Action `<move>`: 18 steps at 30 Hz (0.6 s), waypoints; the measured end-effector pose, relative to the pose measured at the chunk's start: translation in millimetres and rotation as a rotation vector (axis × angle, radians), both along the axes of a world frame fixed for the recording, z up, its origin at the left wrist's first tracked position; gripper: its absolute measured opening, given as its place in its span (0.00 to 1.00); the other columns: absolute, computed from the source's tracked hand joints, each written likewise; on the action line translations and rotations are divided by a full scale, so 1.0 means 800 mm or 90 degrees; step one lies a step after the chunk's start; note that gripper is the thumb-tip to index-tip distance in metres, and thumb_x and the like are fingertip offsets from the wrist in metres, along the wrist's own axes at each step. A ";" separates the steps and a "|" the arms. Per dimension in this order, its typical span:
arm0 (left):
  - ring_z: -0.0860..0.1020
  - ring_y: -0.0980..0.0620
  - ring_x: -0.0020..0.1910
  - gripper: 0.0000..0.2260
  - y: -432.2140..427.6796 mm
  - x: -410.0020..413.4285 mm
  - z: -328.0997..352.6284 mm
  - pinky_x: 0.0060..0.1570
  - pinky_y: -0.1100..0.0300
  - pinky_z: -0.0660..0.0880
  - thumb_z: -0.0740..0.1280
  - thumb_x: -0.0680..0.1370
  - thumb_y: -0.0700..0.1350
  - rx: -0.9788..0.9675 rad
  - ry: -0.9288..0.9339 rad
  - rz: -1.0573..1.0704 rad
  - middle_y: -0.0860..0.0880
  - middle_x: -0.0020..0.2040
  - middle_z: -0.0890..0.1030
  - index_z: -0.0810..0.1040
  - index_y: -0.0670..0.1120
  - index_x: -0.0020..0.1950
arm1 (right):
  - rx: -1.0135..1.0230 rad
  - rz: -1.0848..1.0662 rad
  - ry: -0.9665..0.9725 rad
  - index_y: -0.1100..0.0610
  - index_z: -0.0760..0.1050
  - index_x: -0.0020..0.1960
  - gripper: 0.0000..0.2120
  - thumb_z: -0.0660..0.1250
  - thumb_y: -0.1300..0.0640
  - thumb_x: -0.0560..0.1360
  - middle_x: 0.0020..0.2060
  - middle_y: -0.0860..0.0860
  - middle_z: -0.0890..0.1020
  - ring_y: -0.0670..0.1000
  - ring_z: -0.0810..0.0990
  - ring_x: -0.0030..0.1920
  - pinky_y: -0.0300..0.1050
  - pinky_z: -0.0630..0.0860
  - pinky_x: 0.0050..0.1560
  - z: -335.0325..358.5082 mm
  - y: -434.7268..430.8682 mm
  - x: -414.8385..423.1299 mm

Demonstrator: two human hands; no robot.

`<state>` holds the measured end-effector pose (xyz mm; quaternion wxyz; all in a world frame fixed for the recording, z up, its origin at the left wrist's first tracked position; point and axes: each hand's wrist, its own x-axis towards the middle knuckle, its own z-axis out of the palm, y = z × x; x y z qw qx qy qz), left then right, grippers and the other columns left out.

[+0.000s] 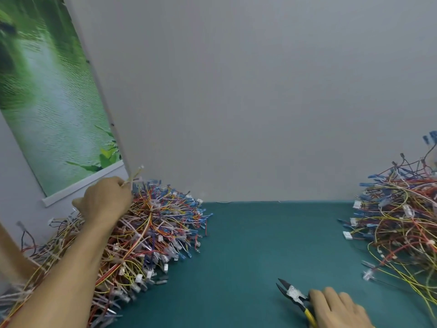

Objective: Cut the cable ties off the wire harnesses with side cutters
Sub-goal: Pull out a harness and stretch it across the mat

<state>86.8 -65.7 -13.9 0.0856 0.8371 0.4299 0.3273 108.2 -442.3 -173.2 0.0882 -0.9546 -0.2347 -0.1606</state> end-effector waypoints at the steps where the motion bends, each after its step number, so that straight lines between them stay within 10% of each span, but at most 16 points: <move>1: 0.74 0.41 0.46 0.13 -0.007 -0.004 0.007 0.52 0.47 0.63 0.61 0.80 0.51 0.052 -0.041 0.000 0.45 0.37 0.78 0.82 0.48 0.46 | -0.045 -0.011 -0.031 0.54 0.77 0.40 0.10 0.58 0.53 0.69 0.36 0.50 0.61 0.58 0.77 0.33 0.50 0.71 0.31 0.004 0.005 0.003; 3: 0.73 0.38 0.48 0.14 -0.021 -0.013 0.026 0.52 0.46 0.63 0.59 0.80 0.49 0.155 -0.132 -0.010 0.44 0.35 0.77 0.82 0.46 0.47 | -0.060 -0.012 -0.016 0.51 0.74 0.45 0.12 0.52 0.51 0.73 0.39 0.50 0.63 0.56 0.78 0.41 0.50 0.71 0.38 0.009 0.007 0.002; 8: 0.78 0.36 0.39 0.18 -0.081 -0.039 0.089 0.41 0.43 0.77 0.55 0.78 0.55 0.229 -0.354 -0.220 0.39 0.39 0.78 0.78 0.44 0.52 | 0.016 -0.025 0.103 0.56 0.72 0.27 0.10 0.57 0.51 0.61 0.31 0.50 0.58 0.57 0.71 0.22 0.45 0.67 0.23 0.013 0.002 -0.014; 15: 0.76 0.40 0.40 0.12 -0.197 -0.015 0.135 0.40 0.48 0.73 0.62 0.80 0.48 0.473 -0.484 -0.433 0.41 0.39 0.79 0.83 0.44 0.50 | -0.054 -0.011 0.100 0.46 0.60 0.53 0.11 0.57 0.42 0.76 0.48 0.49 0.64 0.52 0.68 0.50 0.44 0.67 0.49 0.008 0.003 -0.003; 18: 0.78 0.40 0.43 0.09 -0.253 0.036 0.090 0.42 0.47 0.73 0.65 0.77 0.45 0.377 -0.359 -0.583 0.42 0.40 0.82 0.84 0.45 0.49 | 0.013 -0.054 0.164 0.45 0.57 0.54 0.10 0.53 0.43 0.77 0.53 0.49 0.66 0.49 0.70 0.60 0.41 0.66 0.51 0.009 -0.009 0.007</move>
